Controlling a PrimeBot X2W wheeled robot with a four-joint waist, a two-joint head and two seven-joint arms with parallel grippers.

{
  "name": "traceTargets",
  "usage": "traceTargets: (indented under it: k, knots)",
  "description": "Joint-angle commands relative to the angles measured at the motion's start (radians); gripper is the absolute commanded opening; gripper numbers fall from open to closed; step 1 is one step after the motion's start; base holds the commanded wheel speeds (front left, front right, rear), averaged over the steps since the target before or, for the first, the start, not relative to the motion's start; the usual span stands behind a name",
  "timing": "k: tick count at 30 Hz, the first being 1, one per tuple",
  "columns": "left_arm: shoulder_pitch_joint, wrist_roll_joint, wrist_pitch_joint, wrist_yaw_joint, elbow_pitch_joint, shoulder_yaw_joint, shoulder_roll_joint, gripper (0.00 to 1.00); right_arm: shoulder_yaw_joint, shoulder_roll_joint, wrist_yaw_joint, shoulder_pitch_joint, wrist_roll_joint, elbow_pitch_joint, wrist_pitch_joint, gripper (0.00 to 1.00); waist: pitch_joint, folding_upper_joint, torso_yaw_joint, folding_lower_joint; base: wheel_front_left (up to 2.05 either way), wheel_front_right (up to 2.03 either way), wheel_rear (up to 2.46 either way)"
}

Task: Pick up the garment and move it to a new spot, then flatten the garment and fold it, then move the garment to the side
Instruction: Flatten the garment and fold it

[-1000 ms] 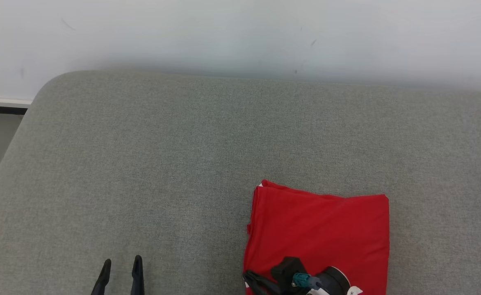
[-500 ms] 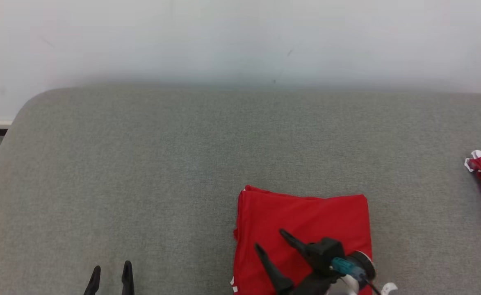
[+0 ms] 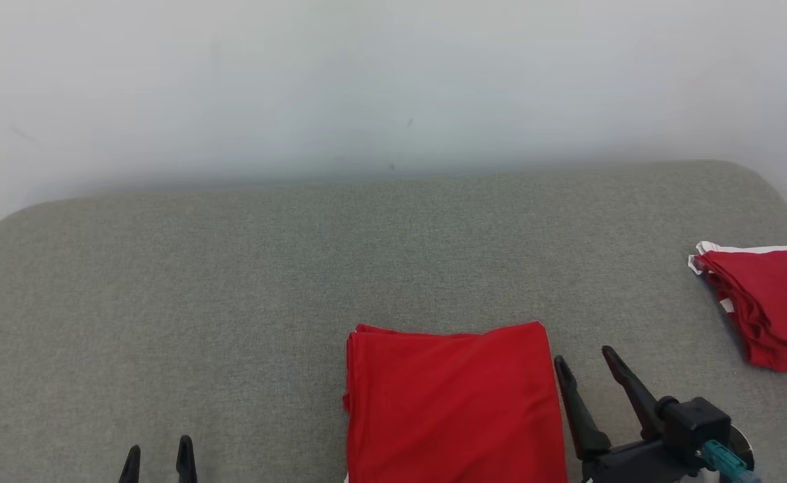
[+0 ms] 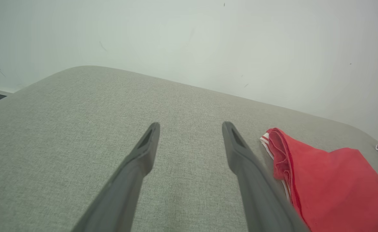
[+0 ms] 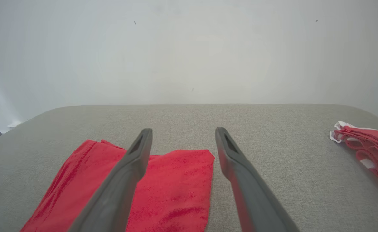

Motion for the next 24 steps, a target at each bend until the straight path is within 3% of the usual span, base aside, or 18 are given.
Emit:
traceTargets:
  k: [1,10,24]
  knots:
    - [0.017,0.016,-0.003,0.002,-0.006,0.009,-0.003,1.00,-0.016,-0.020,-0.003,0.025,0.027,-0.009,-0.011,1.00,-0.019,-0.0001,-0.023,0.0000,0.00,0.00,0.00]
    - [0.037,0.022,-0.003,0.002,-0.012,0.031,-0.008,1.00,-0.071,-0.087,-0.003,0.071,0.072,0.000,-0.063,1.00,-0.043,-0.0001,-0.041,0.0000,0.00,0.00,0.00]
    - [0.044,0.080,-0.003,0.002,0.022,0.061,-0.012,1.00,-0.079,-0.057,-0.003,0.084,0.071,0.068,-0.091,1.00,-0.061,-0.0001,-0.043,0.0000,0.00,0.00,0.00]
